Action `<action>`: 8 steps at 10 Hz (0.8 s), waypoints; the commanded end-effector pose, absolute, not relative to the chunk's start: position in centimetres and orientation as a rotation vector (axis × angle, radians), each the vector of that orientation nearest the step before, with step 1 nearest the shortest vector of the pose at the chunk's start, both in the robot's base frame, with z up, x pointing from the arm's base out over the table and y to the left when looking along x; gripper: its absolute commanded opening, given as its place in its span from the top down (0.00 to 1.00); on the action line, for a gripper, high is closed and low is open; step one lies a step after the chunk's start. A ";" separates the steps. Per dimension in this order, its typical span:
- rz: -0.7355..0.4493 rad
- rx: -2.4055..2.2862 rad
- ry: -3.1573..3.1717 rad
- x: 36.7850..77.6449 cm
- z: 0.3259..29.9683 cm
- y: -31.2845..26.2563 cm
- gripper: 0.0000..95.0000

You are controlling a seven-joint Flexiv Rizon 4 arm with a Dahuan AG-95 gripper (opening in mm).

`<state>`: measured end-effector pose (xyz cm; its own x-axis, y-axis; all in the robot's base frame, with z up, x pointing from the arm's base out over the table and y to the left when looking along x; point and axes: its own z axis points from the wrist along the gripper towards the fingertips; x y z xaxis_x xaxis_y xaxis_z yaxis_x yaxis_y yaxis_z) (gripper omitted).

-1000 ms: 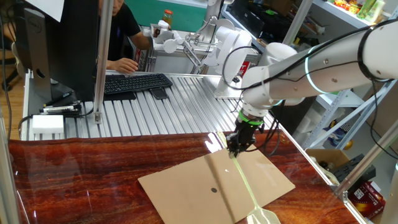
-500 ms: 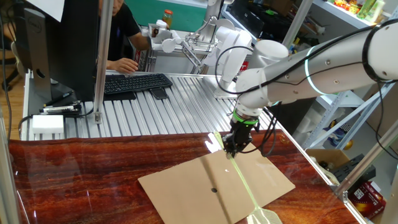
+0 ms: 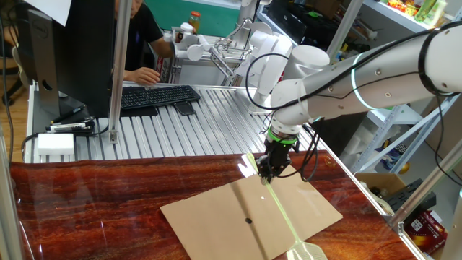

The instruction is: Swat with a flyswatter

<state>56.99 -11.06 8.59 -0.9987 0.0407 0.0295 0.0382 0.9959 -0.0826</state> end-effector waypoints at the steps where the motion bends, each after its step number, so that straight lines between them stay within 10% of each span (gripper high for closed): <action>1: 0.124 -0.584 -3.073 57.4 8.6 -11.3 1.00; 8: 0.124 -0.999 -2.961 58.9 9.0 -11.9 1.00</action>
